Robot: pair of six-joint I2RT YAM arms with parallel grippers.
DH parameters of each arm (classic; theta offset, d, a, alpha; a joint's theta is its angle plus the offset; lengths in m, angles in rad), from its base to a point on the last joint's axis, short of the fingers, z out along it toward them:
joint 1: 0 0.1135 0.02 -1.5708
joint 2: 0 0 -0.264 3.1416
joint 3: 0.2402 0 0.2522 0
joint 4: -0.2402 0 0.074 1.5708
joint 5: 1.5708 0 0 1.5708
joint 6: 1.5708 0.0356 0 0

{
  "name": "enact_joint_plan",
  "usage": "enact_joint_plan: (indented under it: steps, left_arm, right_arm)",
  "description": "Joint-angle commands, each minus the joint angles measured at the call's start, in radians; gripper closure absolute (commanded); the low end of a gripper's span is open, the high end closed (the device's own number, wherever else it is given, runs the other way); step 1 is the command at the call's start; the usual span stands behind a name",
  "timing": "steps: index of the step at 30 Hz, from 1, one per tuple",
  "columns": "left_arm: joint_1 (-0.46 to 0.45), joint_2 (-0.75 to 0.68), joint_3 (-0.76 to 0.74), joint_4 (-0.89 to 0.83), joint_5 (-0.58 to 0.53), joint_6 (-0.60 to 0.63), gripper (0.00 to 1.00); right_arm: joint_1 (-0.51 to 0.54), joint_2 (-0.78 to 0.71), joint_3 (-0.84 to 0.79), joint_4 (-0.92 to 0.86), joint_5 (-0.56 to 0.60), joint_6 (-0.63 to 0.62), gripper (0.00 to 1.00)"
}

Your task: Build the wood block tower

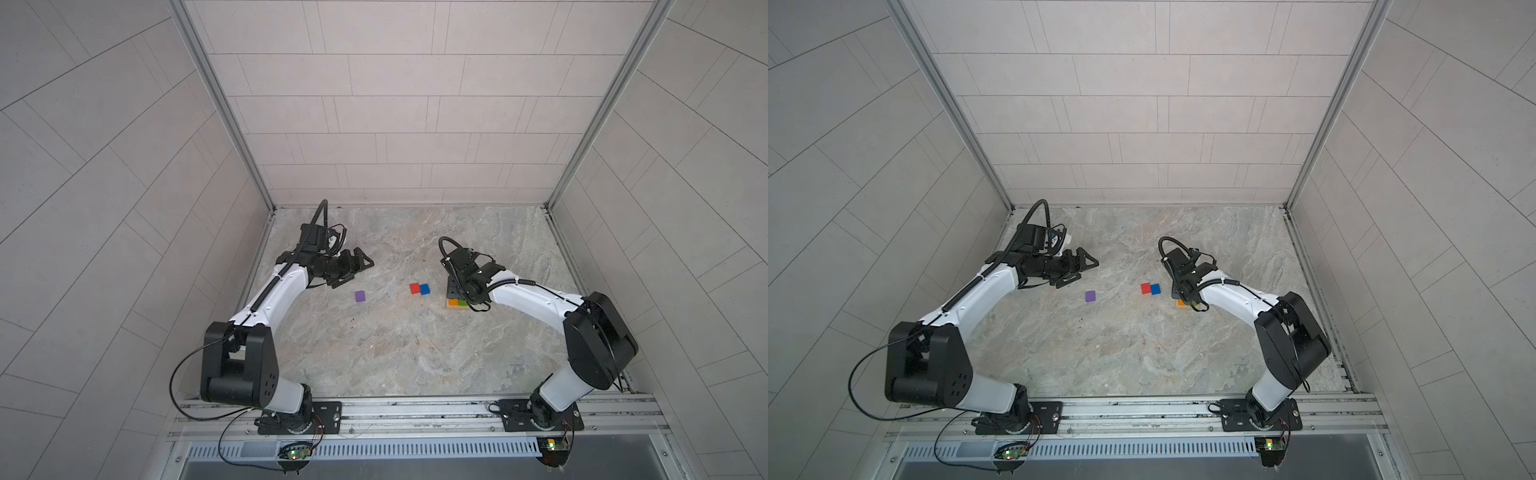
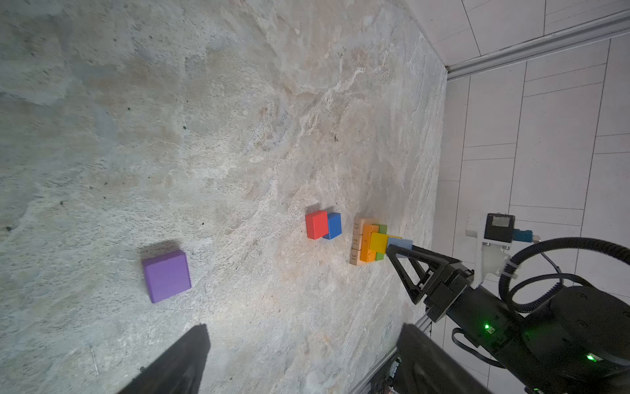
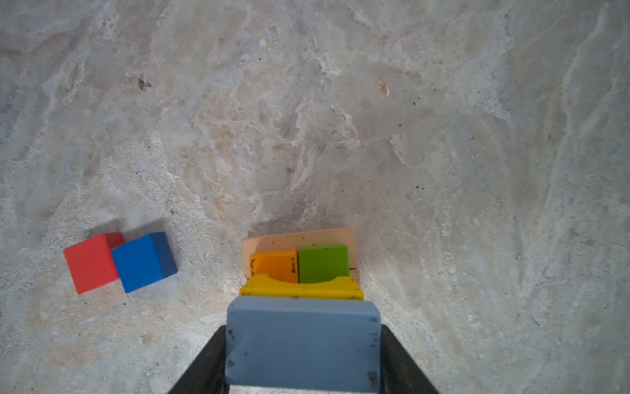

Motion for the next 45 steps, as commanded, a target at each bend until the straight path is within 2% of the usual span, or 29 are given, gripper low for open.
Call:
enact_joint_plan:
  steps: [1, 20, 26, 31, 39, 45]
  left_arm:
    - [-0.004, -0.01, -0.005, 0.004, -0.001, 0.008, 0.07]
    - [-0.004, -0.01, -0.004, 0.004, -0.002, 0.008, 0.06]
    - [-0.005, -0.01, -0.005, 0.004, -0.002, 0.009, 0.07]
    - [-0.003, -0.01, -0.004, 0.004, -0.002, 0.009, 0.07]
    - [-0.004, -0.01, -0.004, 0.004, -0.002, 0.009, 0.06]
    - [-0.004, -0.012, -0.004, 0.004, -0.002, 0.009, 0.07]
  right_arm:
    - [-0.003, 0.004, -0.016, -0.009, 0.006, 0.004, 0.64]
    - [-0.004, 0.013, -0.016, -0.007, 0.003, -0.001, 0.56]
    - [-0.006, 0.013, -0.014, -0.009, 0.004, -0.004, 0.46]
    - [-0.008, 0.011, -0.014, -0.013, 0.007, -0.005, 0.45]
    - [-0.008, 0.011, -0.008, -0.018, 0.006, -0.011, 0.32]
    - [-0.009, 0.01, -0.001, -0.024, 0.007, -0.013, 0.32]
